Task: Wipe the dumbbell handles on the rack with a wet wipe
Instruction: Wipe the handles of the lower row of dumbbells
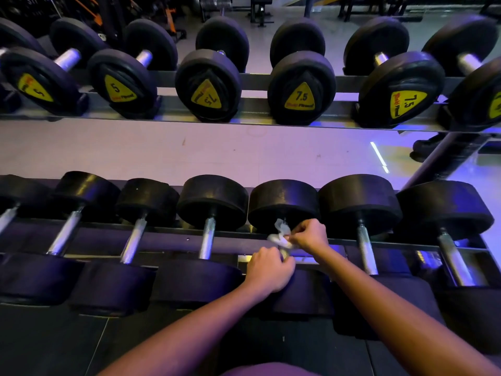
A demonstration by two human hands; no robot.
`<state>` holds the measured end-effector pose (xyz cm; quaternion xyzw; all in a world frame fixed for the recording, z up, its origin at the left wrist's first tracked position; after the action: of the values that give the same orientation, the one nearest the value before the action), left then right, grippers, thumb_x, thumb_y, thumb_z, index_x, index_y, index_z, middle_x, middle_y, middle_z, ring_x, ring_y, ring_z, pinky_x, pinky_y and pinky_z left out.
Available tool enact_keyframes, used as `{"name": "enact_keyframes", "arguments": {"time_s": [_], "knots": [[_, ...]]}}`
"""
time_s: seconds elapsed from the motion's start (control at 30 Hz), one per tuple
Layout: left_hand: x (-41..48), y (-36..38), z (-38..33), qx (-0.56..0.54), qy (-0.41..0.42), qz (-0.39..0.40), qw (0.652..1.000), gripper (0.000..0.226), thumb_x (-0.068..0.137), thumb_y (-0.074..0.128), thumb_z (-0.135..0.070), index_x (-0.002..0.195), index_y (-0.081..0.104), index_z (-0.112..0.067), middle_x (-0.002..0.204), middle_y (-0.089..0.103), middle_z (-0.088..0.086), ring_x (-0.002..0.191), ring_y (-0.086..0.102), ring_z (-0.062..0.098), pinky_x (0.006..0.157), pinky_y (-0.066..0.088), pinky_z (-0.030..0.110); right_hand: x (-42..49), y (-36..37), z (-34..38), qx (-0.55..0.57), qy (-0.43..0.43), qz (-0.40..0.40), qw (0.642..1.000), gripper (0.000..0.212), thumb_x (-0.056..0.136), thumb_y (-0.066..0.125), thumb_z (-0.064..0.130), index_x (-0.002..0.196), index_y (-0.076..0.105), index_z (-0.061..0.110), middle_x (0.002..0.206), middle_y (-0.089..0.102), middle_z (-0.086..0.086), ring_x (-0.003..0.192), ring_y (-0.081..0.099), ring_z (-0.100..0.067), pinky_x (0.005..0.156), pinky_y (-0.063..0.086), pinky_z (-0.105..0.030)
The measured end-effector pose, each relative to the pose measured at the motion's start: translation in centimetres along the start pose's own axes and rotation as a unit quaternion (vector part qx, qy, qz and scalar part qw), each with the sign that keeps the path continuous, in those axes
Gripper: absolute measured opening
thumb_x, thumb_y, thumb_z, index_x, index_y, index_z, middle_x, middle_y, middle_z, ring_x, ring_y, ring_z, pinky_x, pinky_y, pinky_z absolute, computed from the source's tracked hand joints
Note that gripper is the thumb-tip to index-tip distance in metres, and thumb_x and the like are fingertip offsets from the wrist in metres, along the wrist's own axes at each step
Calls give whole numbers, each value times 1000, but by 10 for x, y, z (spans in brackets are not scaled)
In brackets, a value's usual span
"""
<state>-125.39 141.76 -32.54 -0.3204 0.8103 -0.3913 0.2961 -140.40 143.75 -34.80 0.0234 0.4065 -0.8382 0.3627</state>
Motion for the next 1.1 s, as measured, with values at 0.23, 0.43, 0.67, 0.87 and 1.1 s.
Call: {"name": "enact_keyframes", "arguments": {"time_s": [0.23, 0.43, 0.67, 0.87, 1.1], "knots": [[5, 3, 1, 19, 13, 8, 1000, 44, 89, 44, -41, 96, 68, -5, 106, 66, 21, 104, 58, 40, 79, 46, 39, -24, 3, -22, -114, -10, 129, 985, 19, 72, 68, 8, 56, 63, 16, 54, 56, 3, 55, 49, -5, 46, 38, -14], [7, 5, 3, 10, 24, 17, 1000, 42, 88, 44, -42, 93, 68, -7, 103, 67, 18, 100, 59, 39, 79, 46, 39, -12, 0, -20, -35, 1, 68, 997, 10, 66, 79, 6, 62, 71, 9, 52, 60, 0, 46, 53, -4, 51, 48, -20], [6, 6, 7, -42, 52, 22, 998, 40, 85, 45, -43, 74, 65, -11, 85, 66, 11, 82, 61, 31, 62, 38, 33, 12, -4, 0, 75, 30, -21, 997, 16, 67, 86, 11, 72, 73, 2, 64, 66, -9, 60, 60, -15, 62, 55, -31], [6, 3, 7, -70, 77, 22, 994, 36, 85, 46, -34, 60, 55, -10, 69, 57, 7, 76, 53, 31, 58, 30, 35, -5, 0, -19, 14, 58, 84, 995, 24, 67, 76, -4, 52, 66, 12, 40, 56, 5, 39, 49, -5, 42, 41, -15], [9, 6, 9, -77, 86, 15, 993, 43, 85, 48, -37, 50, 42, -13, 63, 54, 7, 72, 55, 33, 56, 31, 35, -19, 4, -30, -36, 57, 132, 989, 22, 67, 65, -4, 53, 67, 14, 38, 53, 7, 37, 46, 1, 40, 38, -12]]}}
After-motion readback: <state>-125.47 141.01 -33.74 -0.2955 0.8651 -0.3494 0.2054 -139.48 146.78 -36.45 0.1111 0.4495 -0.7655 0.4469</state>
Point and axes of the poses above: each hand's wrist, its own x-axis towards the middle knuckle, its own y-axis out of the palm, z = x × y, the point moved 3 cm from there along x, towards the middle knuckle
